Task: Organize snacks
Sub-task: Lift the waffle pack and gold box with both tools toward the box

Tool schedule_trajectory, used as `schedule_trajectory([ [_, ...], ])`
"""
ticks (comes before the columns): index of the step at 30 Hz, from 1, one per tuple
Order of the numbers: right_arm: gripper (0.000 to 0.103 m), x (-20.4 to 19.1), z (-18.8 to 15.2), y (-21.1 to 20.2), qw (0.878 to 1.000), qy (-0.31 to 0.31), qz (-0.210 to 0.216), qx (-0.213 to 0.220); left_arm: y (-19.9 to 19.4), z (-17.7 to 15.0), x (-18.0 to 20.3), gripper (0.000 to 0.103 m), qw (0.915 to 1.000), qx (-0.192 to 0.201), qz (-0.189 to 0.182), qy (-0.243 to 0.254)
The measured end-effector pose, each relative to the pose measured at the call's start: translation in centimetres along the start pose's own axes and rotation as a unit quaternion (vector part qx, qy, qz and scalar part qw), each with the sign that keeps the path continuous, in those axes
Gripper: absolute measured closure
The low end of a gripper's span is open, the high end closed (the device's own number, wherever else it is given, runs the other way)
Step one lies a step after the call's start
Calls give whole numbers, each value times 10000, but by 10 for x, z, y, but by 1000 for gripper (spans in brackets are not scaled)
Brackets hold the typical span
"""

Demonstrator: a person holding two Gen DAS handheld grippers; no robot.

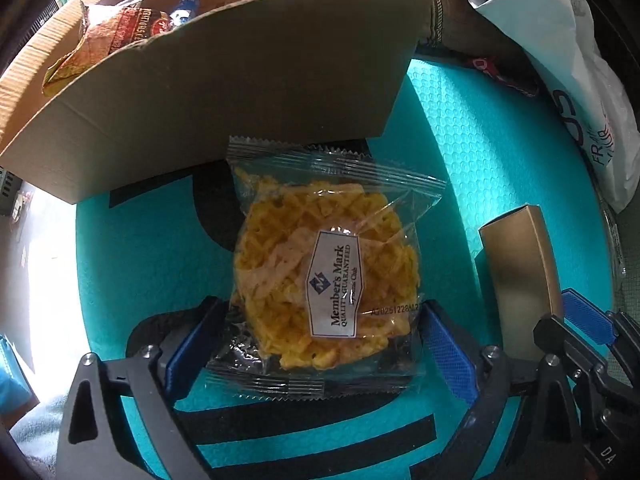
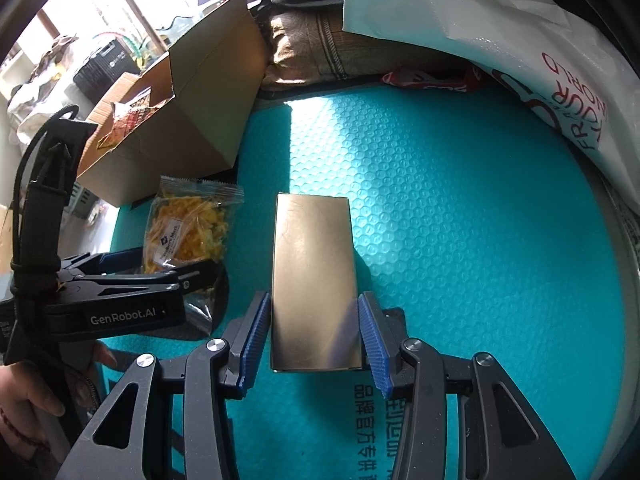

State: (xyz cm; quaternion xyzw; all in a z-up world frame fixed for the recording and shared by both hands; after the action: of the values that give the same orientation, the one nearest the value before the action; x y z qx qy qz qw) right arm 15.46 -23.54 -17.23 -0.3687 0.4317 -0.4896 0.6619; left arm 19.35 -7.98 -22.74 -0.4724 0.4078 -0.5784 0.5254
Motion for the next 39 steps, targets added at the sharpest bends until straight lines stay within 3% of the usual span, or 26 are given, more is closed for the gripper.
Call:
schedule_trajectory([
  [6, 59, -2, -1, 6, 9999, -98, -42, -48, 4, 1, 17, 3, 9982, 109, 445, 376],
  [15, 58, -2, 0, 21, 9996, 54, -41, -257, 6, 7, 18, 3, 9985, 185, 416, 314],
  [16, 58, -3, 0, 21, 9997, 40, -57, -253, 4, 8, 15, 5, 9984, 227, 404, 327],
  [18, 58, -4, -1, 23, 9996, 2, -88, -251, 0, 5, 10, 18, 9979, 365, 422, 332],
  [23, 58, -5, -2, 23, 9996, -6, -94, -254, -9, 0, 10, 30, 9981, 406, 262, 381],
  [39, 59, -18, -42, 3, 9993, 30, -4, -378, -48, -44, -2, 32, 9991, 371, 74, 169],
])
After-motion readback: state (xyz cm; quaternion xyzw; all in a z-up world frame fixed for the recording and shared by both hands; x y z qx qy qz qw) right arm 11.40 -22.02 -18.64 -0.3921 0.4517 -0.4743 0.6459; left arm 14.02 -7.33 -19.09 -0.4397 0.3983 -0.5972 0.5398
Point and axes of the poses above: each gripper's, at about its wrist camera, not at the fingertips, and y roughly the way its jaws point, x to its right, z to its top, the point moved 1 cm from there along y, roughly the way its jaws point
